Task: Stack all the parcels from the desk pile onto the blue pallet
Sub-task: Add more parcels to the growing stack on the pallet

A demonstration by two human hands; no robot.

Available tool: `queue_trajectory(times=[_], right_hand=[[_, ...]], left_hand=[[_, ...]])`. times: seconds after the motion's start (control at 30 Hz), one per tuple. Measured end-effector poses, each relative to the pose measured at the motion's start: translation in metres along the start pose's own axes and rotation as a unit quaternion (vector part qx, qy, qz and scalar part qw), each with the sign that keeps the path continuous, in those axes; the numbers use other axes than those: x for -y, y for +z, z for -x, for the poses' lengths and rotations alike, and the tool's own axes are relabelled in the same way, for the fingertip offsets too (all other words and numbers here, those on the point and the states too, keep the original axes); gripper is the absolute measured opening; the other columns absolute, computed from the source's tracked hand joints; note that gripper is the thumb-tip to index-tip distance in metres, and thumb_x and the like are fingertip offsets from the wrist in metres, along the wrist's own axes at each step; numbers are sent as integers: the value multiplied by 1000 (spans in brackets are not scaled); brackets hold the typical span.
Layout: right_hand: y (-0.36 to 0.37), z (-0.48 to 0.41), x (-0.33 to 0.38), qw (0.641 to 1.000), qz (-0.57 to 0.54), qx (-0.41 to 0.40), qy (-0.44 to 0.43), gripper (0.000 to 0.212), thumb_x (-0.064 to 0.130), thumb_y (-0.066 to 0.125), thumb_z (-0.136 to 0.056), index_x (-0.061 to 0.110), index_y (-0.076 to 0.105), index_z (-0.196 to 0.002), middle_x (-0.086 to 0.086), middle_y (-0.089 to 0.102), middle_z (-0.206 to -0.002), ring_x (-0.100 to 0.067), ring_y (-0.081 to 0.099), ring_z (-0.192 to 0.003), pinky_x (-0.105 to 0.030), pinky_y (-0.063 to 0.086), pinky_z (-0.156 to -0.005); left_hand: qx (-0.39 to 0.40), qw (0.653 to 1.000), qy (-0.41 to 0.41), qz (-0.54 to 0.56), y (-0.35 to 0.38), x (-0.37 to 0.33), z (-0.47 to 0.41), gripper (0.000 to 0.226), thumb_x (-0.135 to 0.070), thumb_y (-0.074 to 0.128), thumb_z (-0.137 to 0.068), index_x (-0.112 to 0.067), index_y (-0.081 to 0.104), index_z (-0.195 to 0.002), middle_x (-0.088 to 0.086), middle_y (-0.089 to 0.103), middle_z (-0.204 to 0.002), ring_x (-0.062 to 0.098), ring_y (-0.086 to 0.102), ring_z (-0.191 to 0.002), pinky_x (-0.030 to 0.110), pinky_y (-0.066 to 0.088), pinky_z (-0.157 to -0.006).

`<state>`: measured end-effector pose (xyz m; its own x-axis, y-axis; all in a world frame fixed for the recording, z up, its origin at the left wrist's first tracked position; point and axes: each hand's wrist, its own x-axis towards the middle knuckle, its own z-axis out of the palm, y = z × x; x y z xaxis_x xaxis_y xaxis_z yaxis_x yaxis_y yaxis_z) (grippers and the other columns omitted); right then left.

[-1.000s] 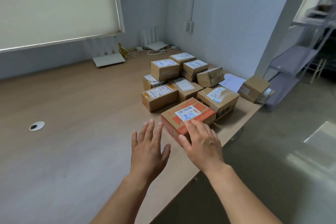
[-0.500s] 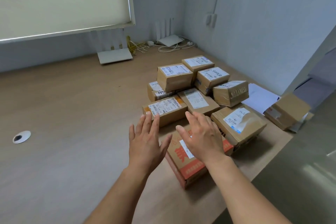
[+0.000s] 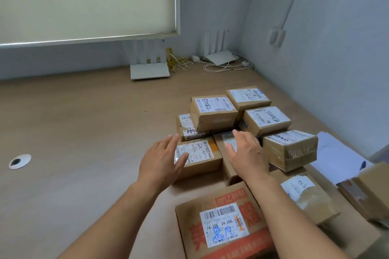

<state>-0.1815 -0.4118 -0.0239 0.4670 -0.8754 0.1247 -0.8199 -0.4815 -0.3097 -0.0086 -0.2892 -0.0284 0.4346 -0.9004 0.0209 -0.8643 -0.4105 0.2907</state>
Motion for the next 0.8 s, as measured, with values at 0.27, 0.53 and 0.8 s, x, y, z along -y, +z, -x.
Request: queue_trajectory(times=[0.27,0.53,0.8], right_hand=[[18,-82,-23,988,-111,60,88,55,40,40,-98,10,32,-143,-11,41,-140,-26,39,-128,-38,37,-100],[41,-124,-27,971,-192,43,133,50,42,40,-96,15,39,-137,-8,46,-133,-26,45,-121,-50,42,-97],[43,-133,-32,966,-229,12,123,39,42,40,-96,15,52,-121,-6,51,-119,-20,48,-107,-36,42,-87]], left_hand=[[19,985,-82,153,13,-27,-86,58,-49,36,-97,-24,25,-148,0,37,-149,18,34,-135,35,33,-104],[28,949,-132,285,20,-53,-141,48,-42,39,-98,-20,39,-141,4,51,-137,23,49,-122,34,41,-96],[11,915,-196,353,29,-51,-148,38,-33,42,-98,-21,49,-133,1,59,-119,23,57,-103,32,46,-78]])
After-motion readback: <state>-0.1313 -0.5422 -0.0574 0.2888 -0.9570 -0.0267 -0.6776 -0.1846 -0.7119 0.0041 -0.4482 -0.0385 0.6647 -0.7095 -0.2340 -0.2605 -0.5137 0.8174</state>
